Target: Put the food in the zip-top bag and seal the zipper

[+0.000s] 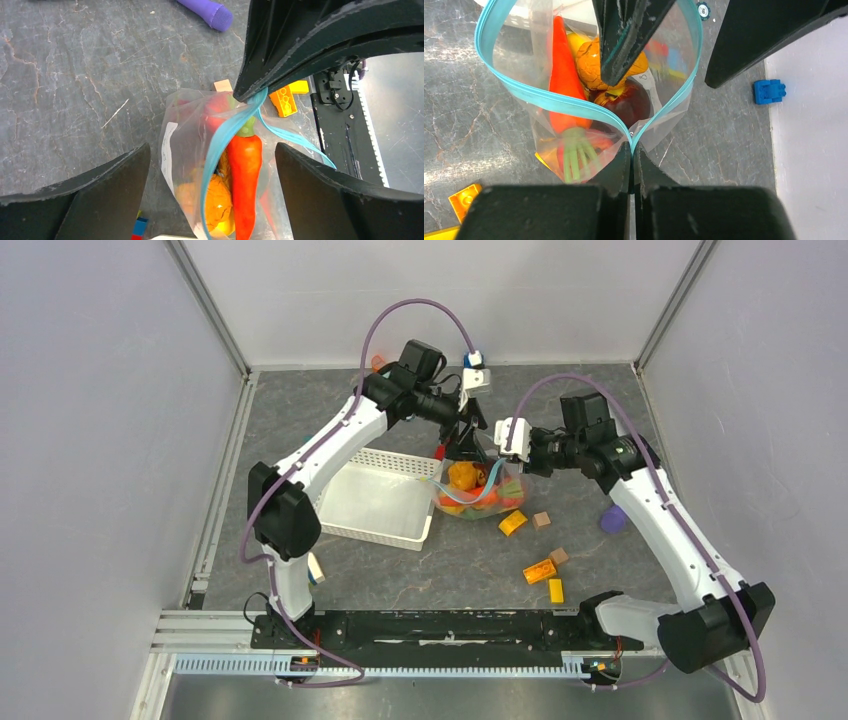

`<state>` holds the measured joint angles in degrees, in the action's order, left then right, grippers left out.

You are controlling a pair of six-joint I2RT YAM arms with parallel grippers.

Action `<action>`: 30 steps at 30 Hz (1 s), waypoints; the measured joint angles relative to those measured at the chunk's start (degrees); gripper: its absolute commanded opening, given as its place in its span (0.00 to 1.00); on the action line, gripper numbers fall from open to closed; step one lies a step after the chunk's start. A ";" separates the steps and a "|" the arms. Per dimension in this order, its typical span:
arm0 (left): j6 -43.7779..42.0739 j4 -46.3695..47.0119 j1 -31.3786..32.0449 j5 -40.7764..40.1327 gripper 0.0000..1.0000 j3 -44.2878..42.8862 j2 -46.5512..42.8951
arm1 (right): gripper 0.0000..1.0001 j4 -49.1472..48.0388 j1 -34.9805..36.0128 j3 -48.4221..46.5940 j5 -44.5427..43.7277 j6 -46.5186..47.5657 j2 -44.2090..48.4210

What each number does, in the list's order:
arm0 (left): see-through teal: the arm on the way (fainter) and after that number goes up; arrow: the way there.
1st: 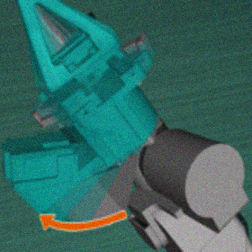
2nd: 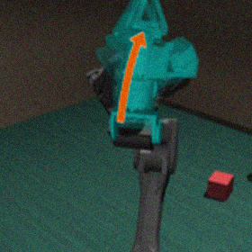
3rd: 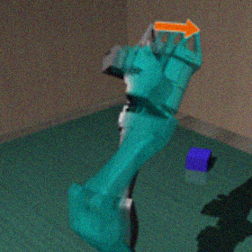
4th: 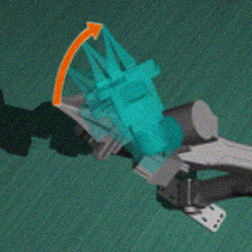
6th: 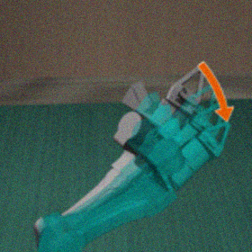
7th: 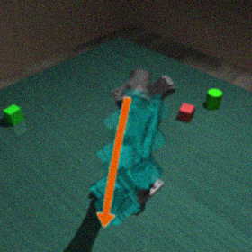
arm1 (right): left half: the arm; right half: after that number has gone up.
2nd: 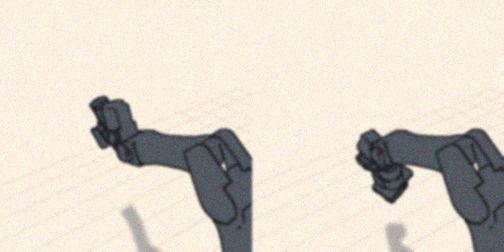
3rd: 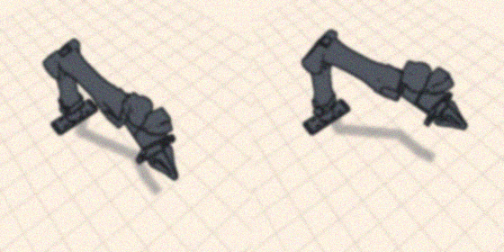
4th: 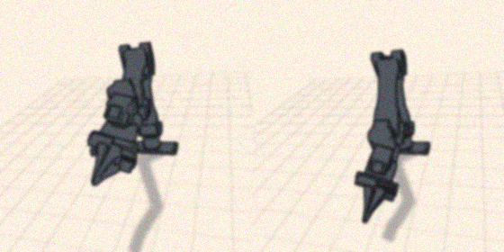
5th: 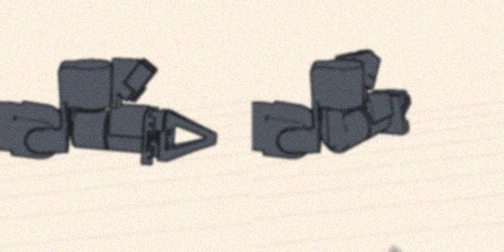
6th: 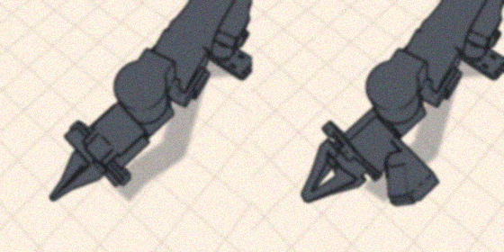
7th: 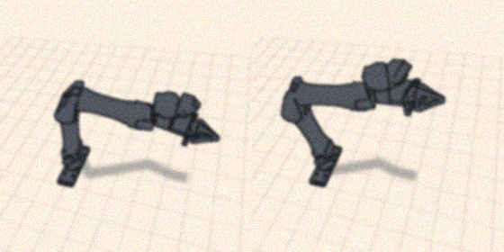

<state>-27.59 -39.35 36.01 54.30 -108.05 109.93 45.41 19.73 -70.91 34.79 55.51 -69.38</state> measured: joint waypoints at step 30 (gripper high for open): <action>25.14 56.70 -11.23 -4.59 0.88 63.43 -37.38 | 0.00 -1.77 -5.97 -0.17 -2.62 -3.39 -1.44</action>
<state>-2.46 17.34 24.77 49.71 -44.62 72.55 43.64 13.76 -71.09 32.16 52.12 -70.83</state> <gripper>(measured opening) 0.968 0.014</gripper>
